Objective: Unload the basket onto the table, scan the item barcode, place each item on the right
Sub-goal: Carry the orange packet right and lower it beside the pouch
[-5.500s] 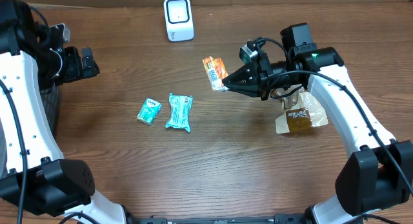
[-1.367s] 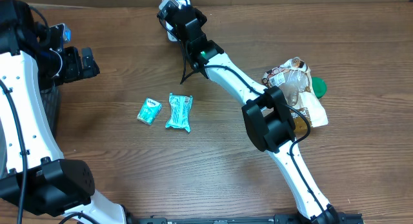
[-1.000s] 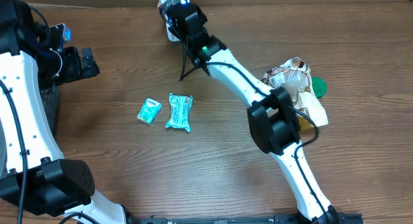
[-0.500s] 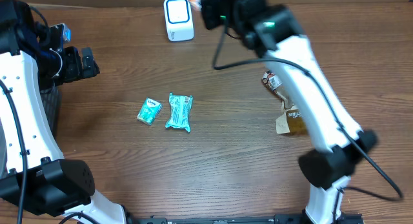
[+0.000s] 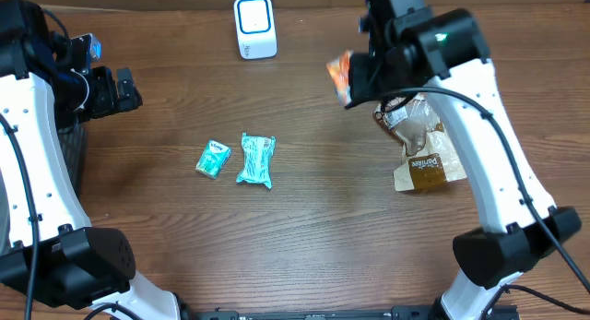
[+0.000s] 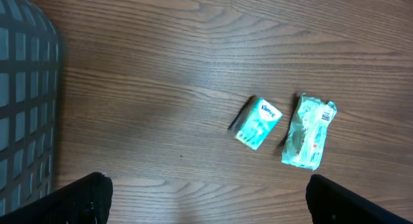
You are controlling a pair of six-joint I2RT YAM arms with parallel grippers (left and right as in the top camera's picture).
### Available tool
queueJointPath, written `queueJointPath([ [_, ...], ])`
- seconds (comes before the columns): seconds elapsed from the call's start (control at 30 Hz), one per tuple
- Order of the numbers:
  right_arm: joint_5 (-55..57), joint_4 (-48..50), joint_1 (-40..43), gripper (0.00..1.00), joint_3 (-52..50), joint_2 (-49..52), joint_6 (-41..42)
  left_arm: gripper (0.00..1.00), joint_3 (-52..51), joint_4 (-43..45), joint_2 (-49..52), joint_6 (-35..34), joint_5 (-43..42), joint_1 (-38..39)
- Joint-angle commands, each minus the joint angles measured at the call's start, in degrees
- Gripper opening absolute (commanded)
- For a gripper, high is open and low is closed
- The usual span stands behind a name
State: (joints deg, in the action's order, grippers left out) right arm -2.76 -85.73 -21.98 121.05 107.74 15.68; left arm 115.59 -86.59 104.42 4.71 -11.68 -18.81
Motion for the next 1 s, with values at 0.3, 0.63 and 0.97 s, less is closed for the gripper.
queueJointPath([
  [0.3, 5.3, 12.2, 4.5, 0.04, -28.8, 0.0, 4.1, 1.0, 0.3, 0.1, -0.2, 0.9, 0.1, -0.2],
  [0.63, 9.2, 16.7, 8.4, 0.24, -34.6, 0.0, 3.6, 1.0, 0.3, 0.1, -0.2, 0.9, 0.1, -0.2],
  [0.97, 8.4, 14.9, 9.6, 0.39, -31.2, 0.0, 0.0, 1.0, 0.3, 0.1, -0.2, 0.9, 0.1, -0.2],
])
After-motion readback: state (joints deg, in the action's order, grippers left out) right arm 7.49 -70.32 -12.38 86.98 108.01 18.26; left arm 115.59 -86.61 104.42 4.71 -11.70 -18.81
